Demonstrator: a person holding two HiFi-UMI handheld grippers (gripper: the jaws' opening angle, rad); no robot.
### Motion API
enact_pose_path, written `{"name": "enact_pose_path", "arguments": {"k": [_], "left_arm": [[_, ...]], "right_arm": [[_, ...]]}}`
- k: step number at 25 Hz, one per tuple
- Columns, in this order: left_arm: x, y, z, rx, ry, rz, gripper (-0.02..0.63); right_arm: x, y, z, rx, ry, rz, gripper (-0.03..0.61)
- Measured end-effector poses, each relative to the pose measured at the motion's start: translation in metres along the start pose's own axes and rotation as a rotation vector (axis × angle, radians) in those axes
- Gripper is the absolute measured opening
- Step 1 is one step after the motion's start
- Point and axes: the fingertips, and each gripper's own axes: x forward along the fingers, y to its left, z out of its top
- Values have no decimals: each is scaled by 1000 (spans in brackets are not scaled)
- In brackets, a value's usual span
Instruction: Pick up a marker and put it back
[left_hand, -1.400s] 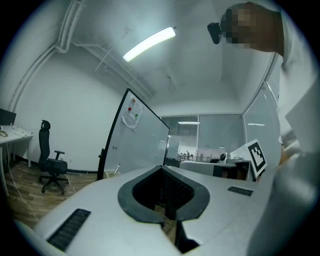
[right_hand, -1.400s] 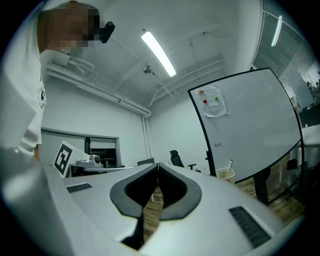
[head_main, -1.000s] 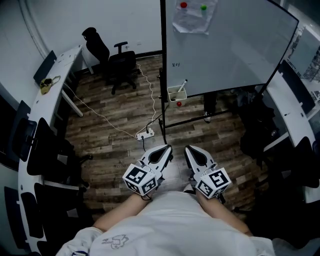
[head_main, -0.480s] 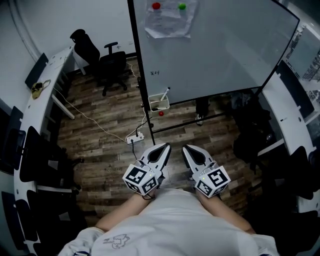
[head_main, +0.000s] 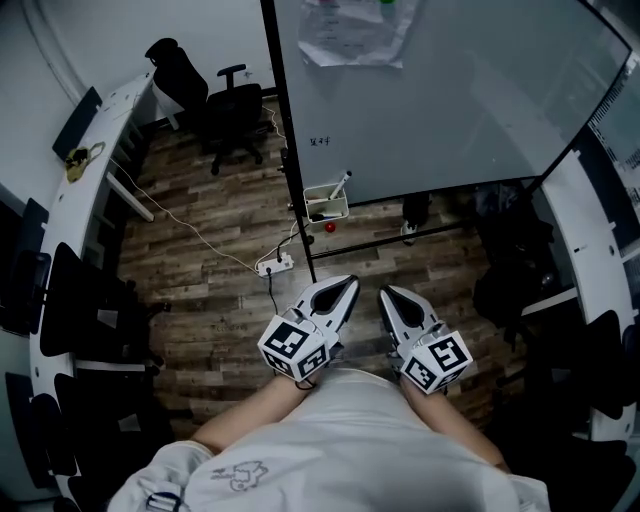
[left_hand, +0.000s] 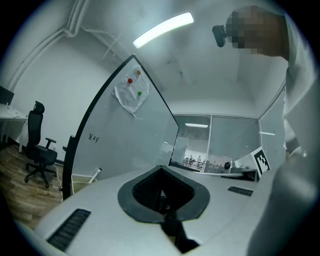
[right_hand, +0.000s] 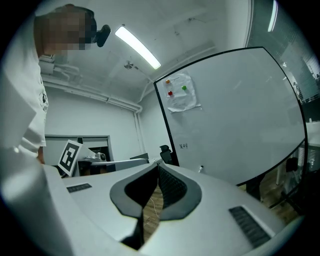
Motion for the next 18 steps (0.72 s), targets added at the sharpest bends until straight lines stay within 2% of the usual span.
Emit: {"name": "enact_pose_path", "arguments": {"k": [4,8,13,18], "left_arm": [[14,21,8,22,11,-22,5],[31,33,15,83,42,-79,5],[48,68,31,84,42,-111,5],[58,112,43,132,54,-141,5]], "right_arm": [[23,-12,1,32,3,-13,11],[52,-22,7,40,-4,-28,11],[82,-37,13,50,-11,-74,11],[124,-40,23,51,-30,-122,11]]}}
